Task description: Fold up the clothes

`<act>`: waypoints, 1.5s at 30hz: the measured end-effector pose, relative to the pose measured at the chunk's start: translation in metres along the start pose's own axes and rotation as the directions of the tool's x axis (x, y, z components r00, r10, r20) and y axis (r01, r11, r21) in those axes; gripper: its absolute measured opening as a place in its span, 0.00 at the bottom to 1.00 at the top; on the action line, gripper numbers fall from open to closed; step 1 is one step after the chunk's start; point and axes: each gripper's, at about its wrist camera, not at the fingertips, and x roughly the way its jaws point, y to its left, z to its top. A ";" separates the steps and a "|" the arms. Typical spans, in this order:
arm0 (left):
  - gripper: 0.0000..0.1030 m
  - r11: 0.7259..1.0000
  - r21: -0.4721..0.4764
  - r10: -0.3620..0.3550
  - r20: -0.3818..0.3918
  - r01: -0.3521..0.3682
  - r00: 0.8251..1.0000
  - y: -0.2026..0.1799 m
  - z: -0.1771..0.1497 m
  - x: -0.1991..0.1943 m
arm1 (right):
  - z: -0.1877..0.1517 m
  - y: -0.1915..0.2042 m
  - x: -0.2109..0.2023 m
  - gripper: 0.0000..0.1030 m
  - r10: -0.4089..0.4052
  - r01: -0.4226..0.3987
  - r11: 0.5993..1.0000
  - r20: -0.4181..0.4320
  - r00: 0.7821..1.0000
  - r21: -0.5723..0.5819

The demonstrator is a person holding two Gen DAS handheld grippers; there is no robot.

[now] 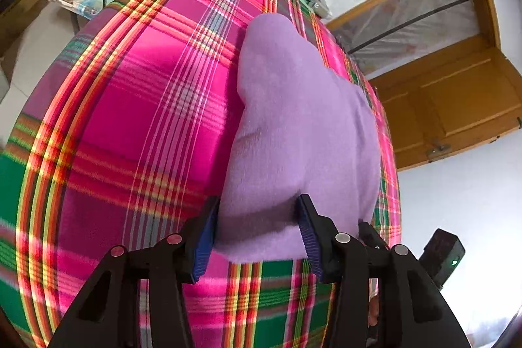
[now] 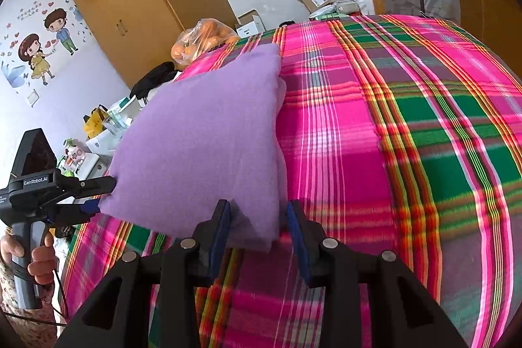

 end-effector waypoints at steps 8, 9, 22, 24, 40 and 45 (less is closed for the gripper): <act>0.47 0.999 0.017 0.032 -0.012 -0.031 0.999 -0.006 -0.017 -0.003 | -0.023 0.018 -0.014 0.35 -0.049 0.047 0.997 -0.016 0.999 -0.065; 0.47 0.999 0.020 0.033 -0.011 -0.032 0.999 -0.007 -0.020 -0.004 | -0.026 0.020 -0.015 0.35 -0.046 0.044 0.997 -0.020 0.999 -0.068; 0.47 0.971 0.149 0.172 0.103 -0.186 0.980 -0.046 -0.055 0.007 | -0.047 0.051 -0.022 0.41 -0.184 0.180 0.975 -0.014 0.983 -0.129; 0.47 0.961 0.174 0.195 0.123 -0.214 0.973 -0.051 -0.058 0.009 | -0.049 0.056 -0.021 0.44 -0.206 0.202 0.967 -0.010 0.978 -0.153; 0.48 0.846 0.327 0.342 0.272 -0.421 0.900 -0.067 -0.087 0.026 | -0.053 0.068 -0.016 0.52 -0.287 0.279 0.937 -0.009 0.958 -0.210; 0.48 0.810 0.353 0.376 0.299 -0.468 0.877 -0.071 -0.085 0.034 | -0.048 0.062 -0.013 0.66 -0.316 0.308 0.934 -0.014 0.949 -0.182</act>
